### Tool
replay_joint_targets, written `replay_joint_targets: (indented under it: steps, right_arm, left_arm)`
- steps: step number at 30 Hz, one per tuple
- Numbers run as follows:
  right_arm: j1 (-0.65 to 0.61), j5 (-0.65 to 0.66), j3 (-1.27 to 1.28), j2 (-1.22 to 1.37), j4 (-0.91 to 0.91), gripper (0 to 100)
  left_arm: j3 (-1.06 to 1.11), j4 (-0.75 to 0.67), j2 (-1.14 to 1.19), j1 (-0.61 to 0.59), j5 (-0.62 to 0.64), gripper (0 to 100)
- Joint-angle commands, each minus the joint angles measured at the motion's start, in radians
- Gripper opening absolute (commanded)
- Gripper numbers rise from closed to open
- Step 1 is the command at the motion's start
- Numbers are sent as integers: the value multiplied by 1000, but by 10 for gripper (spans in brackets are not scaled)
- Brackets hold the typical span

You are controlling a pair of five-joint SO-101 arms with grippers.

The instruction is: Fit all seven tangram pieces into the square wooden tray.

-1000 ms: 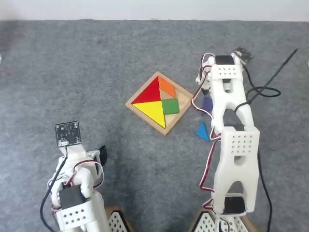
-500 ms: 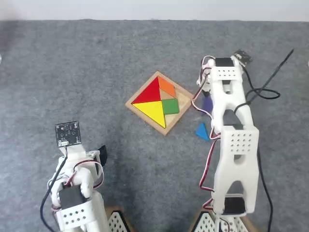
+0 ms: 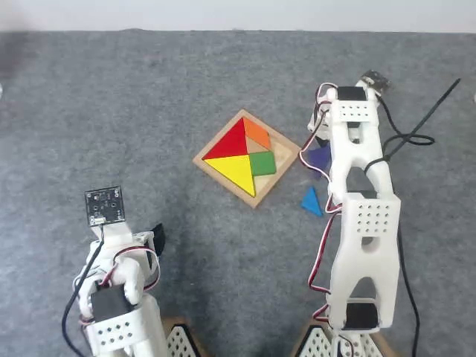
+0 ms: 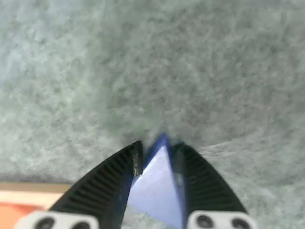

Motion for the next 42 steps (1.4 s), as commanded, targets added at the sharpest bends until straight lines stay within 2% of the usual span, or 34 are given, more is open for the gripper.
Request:
replay_joint_targets:
  steps: [1, 4, 8, 23, 35, 42]
  right_arm:
    - [-74, 26, -97, -30, 82, 259]
    - [-113, 107, -138, -25, 165, 328]
    - [-166, 269, -163, -21, 206, 343]
    - [-96, 235, -166, 62, 219, 343]
    - [-35, 236, -166, -10, 222, 343]
    - [-39, 238, -164, -8, 209, 343]
  left_arm:
    - [-22, 5, -20, -5, 8, 271]
    - [-22, 5, -20, -5, 8, 271]
    - [-22, 5, -20, -3, 8, 271]
    - [-22, 5, -20, -3, 8, 271]
    - [-22, 5, -20, -5, 8, 271]
    - [-22, 5, -20, -5, 8, 271]
